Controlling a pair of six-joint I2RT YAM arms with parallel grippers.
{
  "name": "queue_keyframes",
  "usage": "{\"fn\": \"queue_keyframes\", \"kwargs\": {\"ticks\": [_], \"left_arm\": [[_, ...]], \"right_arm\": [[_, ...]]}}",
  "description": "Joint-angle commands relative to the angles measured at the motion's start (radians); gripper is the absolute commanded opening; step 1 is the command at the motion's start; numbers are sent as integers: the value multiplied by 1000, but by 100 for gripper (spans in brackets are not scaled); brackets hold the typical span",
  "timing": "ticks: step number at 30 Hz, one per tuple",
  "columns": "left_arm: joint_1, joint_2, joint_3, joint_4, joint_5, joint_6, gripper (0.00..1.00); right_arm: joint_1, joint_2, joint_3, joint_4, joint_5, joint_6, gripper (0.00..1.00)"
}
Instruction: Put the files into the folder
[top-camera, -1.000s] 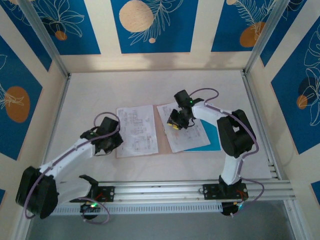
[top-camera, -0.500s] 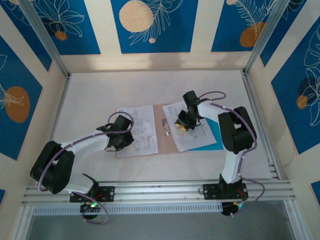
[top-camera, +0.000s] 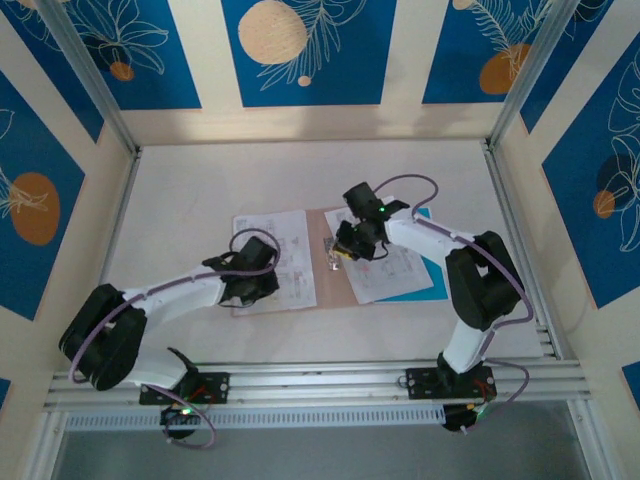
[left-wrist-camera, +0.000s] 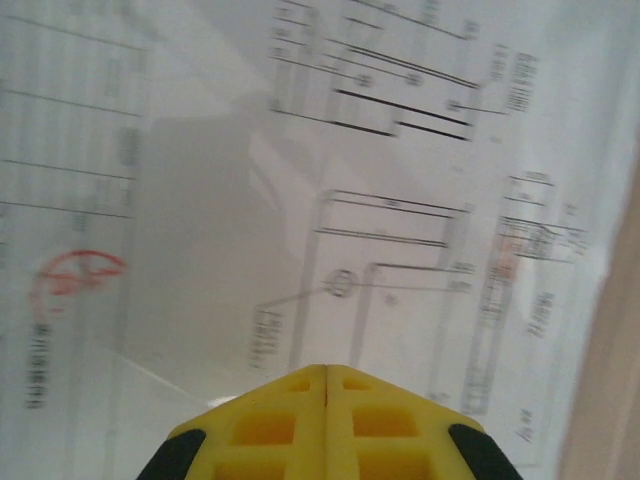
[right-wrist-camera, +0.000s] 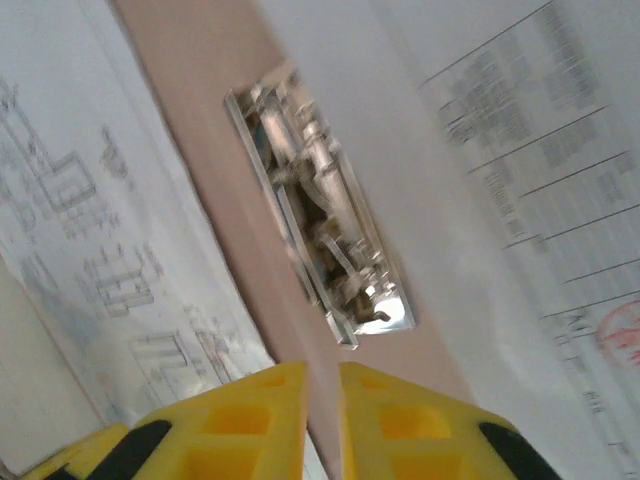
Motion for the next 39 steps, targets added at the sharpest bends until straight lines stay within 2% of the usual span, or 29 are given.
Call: {"fn": "queue_keyframes", "kwargs": {"ticks": [1,3,8,15,26,39], "left_arm": [[-40,45,27,31,-4,-37,0],[-53,69,25,51,0,-48,0],[-80,106,10,80,3,-72,0],[-89,107,-25,79,-14,-96,0],[-91,100,-40,64,-31,-100,0],[-91,98,-28,49,-34,-93,0]], "right_arm": [[38,-6,-37,21,2,85,5],[43,3,-58,59,-20,119,0],[50,53,-45,77,-52,133,0],[84,118,11,1,6,101,0],[105,125,51,-28,70,25,1],[102,166,67,-36,77,14,3]]}}
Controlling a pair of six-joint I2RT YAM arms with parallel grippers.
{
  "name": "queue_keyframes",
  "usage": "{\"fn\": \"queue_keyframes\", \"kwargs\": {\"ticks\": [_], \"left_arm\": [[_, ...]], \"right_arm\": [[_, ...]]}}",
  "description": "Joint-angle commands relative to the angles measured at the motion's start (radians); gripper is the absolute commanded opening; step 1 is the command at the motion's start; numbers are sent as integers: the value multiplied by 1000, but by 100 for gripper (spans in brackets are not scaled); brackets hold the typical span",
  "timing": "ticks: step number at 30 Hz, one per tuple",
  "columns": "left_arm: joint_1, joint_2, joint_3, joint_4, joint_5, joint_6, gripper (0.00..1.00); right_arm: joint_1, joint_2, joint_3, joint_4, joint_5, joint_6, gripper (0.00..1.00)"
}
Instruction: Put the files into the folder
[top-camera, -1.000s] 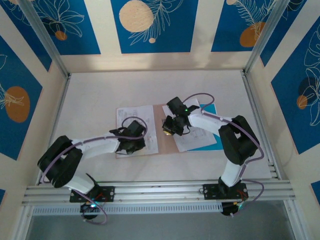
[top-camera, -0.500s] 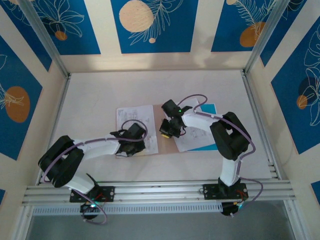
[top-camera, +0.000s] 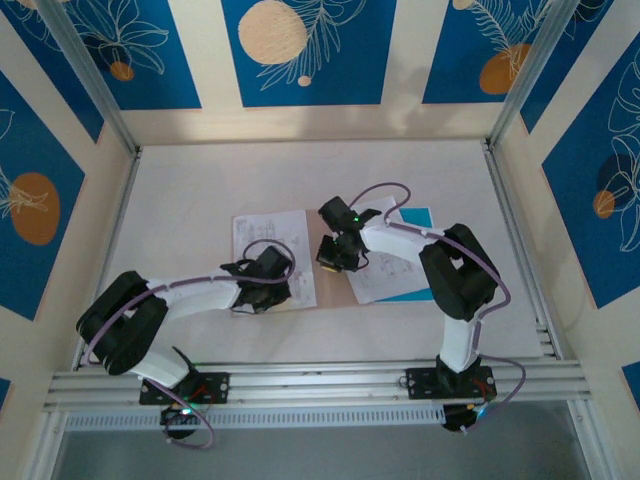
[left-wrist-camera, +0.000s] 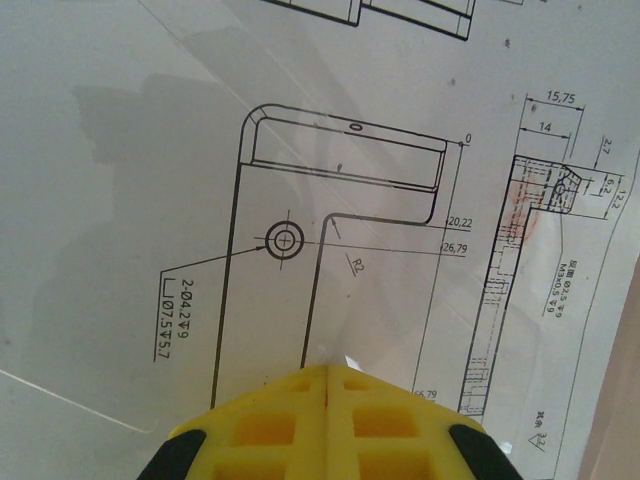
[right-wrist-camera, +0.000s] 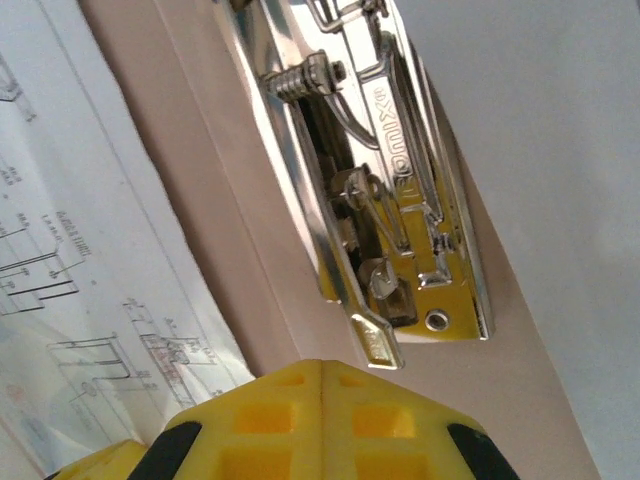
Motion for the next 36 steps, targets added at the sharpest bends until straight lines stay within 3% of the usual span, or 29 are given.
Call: {"fn": "queue_keyframes", "kwargs": {"ticks": [1,21,36], "left_arm": [[-9,-4,-5,-39,-27,-14,0],[-7,-23,-45,-75,-57,-89,0],[-6,-43,-98,-90,-82,-169,0]], "right_arm": [[-4,42,21,-32,20,-11,3],[-15,102,21,-142,109,4,3],[-61,123,-30,-133,67,-2,2]]}}
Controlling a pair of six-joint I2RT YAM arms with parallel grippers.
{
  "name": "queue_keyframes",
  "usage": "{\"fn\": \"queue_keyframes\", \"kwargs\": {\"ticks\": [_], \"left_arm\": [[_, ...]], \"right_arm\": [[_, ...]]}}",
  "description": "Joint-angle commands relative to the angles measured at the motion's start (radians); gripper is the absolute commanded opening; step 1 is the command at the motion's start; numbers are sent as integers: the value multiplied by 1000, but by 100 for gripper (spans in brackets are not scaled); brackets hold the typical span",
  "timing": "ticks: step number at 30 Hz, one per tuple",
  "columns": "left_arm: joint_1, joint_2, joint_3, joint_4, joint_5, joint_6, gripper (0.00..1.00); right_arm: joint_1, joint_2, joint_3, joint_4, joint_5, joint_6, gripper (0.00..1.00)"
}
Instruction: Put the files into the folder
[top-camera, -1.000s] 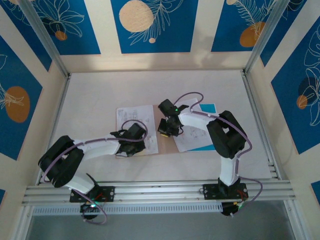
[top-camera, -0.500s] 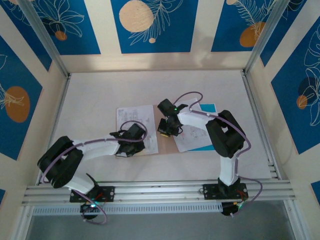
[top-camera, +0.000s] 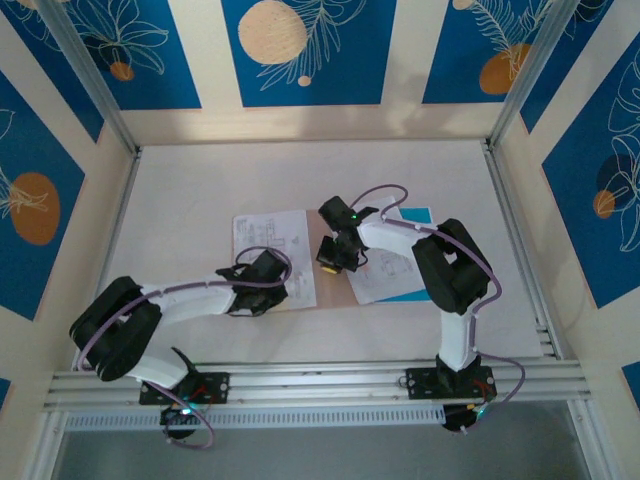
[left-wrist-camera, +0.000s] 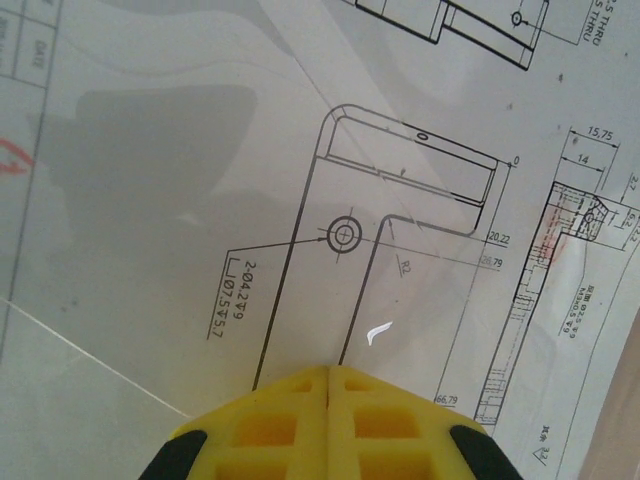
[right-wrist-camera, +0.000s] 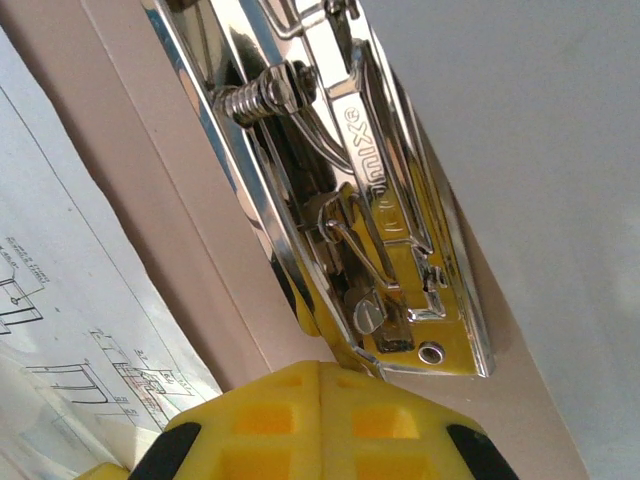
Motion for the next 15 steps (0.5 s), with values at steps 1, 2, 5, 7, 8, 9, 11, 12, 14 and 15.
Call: {"fn": "queue_keyframes", "kwargs": {"ticks": [1,2,5,7,8,9,11,12,14,15], "left_arm": [[-4,-1,-47,-116,-53,-50,0],[-4,-5,-50,-116,-55,-55,0],[-5,-12,-61,-112,-59,-66,0],[-4,-12,-63,-112,-60,-68,0],[-4,-12,-63,-112,-60,-70,0],[-3,-13,-64,-110,-61,-74,0],[-4,-13,-69,-101,-59,-79,0],[-3,-14,-69,-98,-58,-80,0],[-4,-12,-70,-94,-56,-81,0],[-4,-11,-72,-91,-54,-80,0]], "right_arm": [[-34,62,-61,-108,106,-7,2],[-35,60,-61,-108,106,-13,2],[-26,46,-59,-103,105,-28,3],[-18,30,-60,-95,108,-32,6],[-14,22,-60,-90,108,-33,7],[-11,14,-59,-87,105,-29,8],[-10,-6,-58,-72,90,-27,12],[-10,-17,-56,-67,85,-23,14],[-11,-39,-45,-62,69,-17,17],[-12,-48,-36,-62,61,-11,18]]}}
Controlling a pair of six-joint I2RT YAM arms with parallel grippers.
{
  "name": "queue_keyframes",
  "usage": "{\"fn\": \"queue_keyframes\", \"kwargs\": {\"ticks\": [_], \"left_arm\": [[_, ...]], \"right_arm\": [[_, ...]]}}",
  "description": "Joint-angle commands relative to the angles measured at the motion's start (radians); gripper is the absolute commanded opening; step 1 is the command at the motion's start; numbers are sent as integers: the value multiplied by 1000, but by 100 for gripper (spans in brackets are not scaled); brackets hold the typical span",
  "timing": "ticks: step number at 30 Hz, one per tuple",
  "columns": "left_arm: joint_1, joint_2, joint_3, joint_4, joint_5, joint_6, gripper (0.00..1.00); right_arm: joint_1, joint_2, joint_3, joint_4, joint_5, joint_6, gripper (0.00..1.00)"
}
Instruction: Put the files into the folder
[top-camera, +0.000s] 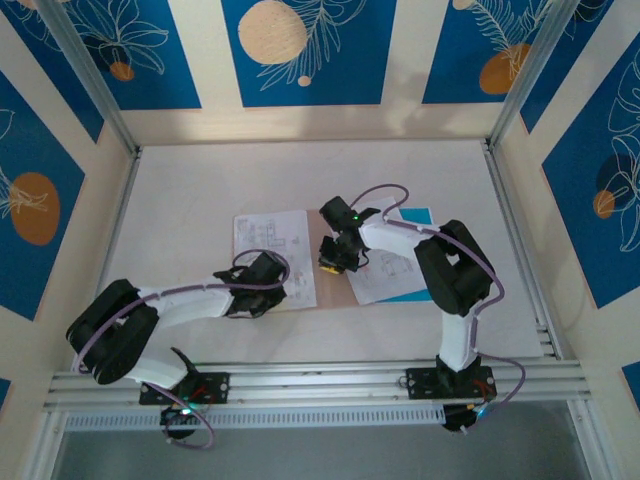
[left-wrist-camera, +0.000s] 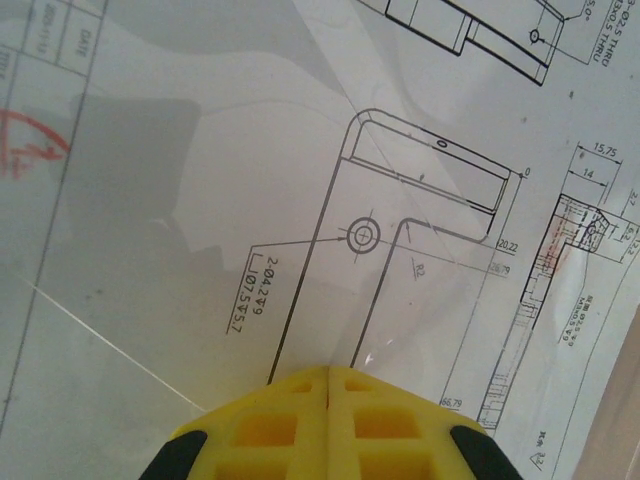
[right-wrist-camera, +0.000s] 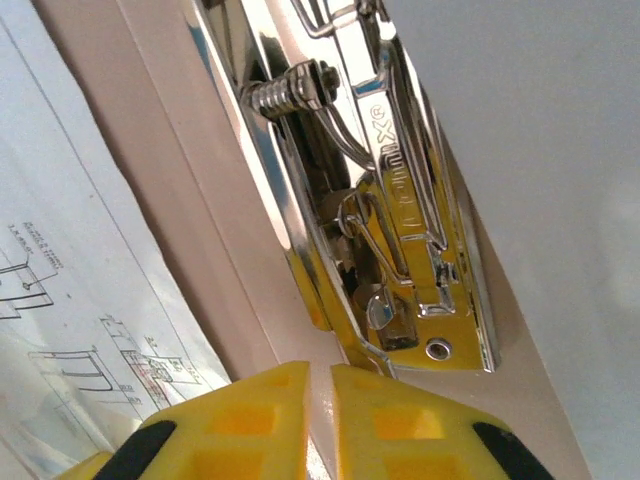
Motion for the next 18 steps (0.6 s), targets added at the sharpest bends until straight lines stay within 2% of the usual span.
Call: {"fn": "queue_keyframes", "kwargs": {"ticks": [1,5,10,18], "left_arm": [[-4,10,-45,-112,-47,-40,0],[-4,15,-46,-104,-41,-41,0],[-4,13,-47,-100,-41,-39,0],[-2,8,-47,-107,-41,-34,0]], "right_arm": [[-14,-32,-6,-83,58,15,18],[-7,-59,21,-89,52,44,16],[-8,-70,-1,-51,18,113,4],[-4,-38,3,-38,16,148,2]]}}
